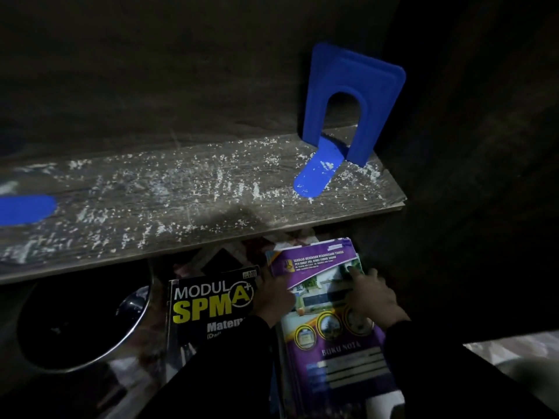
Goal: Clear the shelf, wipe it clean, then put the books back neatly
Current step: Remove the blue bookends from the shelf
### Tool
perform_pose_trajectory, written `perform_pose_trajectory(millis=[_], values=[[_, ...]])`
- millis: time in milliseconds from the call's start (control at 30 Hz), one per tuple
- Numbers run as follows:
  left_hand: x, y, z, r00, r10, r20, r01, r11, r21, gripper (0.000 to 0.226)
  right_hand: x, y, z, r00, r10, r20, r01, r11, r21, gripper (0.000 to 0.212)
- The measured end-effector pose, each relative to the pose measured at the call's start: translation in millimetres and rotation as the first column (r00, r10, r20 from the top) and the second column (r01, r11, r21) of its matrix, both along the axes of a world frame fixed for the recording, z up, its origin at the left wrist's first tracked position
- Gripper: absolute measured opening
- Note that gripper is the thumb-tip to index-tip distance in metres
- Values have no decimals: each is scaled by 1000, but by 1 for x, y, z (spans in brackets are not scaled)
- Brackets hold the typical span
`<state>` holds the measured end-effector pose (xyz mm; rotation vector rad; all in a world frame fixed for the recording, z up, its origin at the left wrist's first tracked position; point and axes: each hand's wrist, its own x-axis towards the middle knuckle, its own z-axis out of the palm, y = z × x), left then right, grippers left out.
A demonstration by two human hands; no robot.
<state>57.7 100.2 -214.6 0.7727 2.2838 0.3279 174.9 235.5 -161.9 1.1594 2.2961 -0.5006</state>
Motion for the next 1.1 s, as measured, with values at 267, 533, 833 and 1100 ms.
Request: perform_pose_trajectory(millis=[267,533,833,1100], values=[[-13,-42,127,998,4,68,-41,831,555,18,-45,-10,160,790,177,-587,19,950,312,23],[-43,-99,177,782,74,-619,110,961,254,50,-99,27,211,785,284,-551,111,810,575,90],[-45,-101,178,824,-59,-564,71,997,0,44,-111,51,237,706,76,-705,250,904,348,45],[-47,-94,190,877,-69,-475,60,998,-34,39,-106,30,245,664,386,-641,100,803,587,37]])
